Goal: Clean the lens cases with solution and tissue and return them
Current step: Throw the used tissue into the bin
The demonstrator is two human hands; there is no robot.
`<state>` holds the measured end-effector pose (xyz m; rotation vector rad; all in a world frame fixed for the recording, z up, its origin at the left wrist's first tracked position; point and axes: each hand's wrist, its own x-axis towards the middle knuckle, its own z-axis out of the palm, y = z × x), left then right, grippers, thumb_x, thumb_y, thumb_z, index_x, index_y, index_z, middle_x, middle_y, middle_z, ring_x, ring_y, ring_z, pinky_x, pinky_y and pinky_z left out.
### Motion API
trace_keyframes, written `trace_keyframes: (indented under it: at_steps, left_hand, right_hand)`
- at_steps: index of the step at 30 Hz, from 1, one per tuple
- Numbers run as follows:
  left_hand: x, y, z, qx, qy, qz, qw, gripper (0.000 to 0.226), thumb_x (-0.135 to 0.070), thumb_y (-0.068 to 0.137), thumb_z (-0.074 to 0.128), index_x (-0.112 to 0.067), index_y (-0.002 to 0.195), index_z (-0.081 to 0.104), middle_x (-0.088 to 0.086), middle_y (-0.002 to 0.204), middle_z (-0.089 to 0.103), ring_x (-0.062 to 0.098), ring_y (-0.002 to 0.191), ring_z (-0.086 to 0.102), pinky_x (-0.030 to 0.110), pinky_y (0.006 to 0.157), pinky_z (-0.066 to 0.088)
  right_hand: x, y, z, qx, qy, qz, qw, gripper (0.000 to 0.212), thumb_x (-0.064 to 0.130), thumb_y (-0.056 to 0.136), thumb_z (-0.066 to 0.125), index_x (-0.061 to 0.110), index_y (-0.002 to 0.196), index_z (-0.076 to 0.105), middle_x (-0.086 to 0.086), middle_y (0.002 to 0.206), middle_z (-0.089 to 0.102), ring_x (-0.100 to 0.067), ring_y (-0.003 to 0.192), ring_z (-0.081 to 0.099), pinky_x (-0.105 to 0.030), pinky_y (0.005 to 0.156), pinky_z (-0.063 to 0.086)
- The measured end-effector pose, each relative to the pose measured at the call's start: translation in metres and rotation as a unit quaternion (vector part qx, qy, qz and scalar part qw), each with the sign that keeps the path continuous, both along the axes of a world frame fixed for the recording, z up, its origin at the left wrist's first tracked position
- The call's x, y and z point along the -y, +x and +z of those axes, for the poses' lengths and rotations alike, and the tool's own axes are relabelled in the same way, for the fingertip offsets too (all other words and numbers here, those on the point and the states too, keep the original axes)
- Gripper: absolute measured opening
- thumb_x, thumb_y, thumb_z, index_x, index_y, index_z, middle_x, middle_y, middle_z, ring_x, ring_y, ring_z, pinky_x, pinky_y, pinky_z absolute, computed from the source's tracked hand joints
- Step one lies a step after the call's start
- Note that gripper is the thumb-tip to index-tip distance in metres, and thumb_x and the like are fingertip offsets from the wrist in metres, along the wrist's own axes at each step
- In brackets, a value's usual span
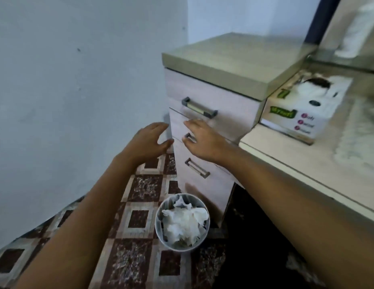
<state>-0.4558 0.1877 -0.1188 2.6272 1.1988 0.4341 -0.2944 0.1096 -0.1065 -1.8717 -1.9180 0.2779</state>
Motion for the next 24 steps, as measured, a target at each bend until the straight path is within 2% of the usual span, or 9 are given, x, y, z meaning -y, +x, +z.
trace_keyframes:
  at_steps: [3,11,17,21,24]
  left_hand:
    - [0.006,0.017,0.044,0.023,0.036,-0.016,0.999,0.057,-0.037,0.093,0.052,-0.013,0.142,0.037,0.008,0.148,0.037,0.022,0.135,0.034,0.034,0.11,0.026]
    - [0.052,0.086,0.13,0.087,0.104,-0.097,0.986,0.058,-0.04,0.092,0.052,-0.017,0.142,0.037,0.004,0.148,0.037,0.018,0.136,0.034,0.03,0.109,0.027]
    - [0.103,0.161,0.156,0.113,0.123,-0.191,0.967,0.06,-0.042,0.091,0.053,-0.013,0.141,0.039,0.007,0.147,0.038,0.02,0.135,0.035,0.026,0.108,0.025]
    - [0.143,0.217,0.159,0.13,0.113,-0.271,0.947,0.052,-0.035,0.091,0.055,-0.015,0.137,0.044,0.004,0.141,0.045,0.02,0.128,0.043,0.027,0.104,0.031]
    - [0.171,0.257,0.151,0.118,0.119,-0.311,0.936,0.054,-0.039,0.091,0.053,-0.015,0.138,0.042,0.003,0.143,0.043,0.019,0.13,0.041,0.033,0.108,0.031]
  right_hand:
    - [0.016,0.013,0.043,0.014,0.044,-0.01,0.999,0.053,0.028,0.095,0.044,0.011,0.143,0.03,-0.008,0.149,0.031,-0.02,0.138,0.025,-0.027,0.108,0.024]
    - [0.088,0.07,0.13,0.065,0.135,-0.074,0.986,0.052,0.024,0.096,0.044,0.008,0.144,0.03,-0.009,0.149,0.032,-0.018,0.138,0.024,-0.018,0.105,0.015]
    - [0.156,0.131,0.143,0.088,0.132,-0.168,0.973,0.053,0.027,0.096,0.044,0.014,0.145,0.028,-0.006,0.152,0.027,-0.018,0.142,0.019,-0.025,0.11,0.018]
    - [0.207,0.17,0.141,0.098,0.12,-0.241,0.958,0.054,0.029,0.096,0.044,0.014,0.145,0.027,-0.005,0.152,0.028,-0.017,0.141,0.02,-0.024,0.109,0.017]
    - [0.244,0.198,0.133,0.102,0.112,-0.291,0.945,0.054,0.028,0.095,0.045,0.014,0.145,0.028,-0.005,0.151,0.029,-0.017,0.139,0.025,-0.023,0.106,0.02]
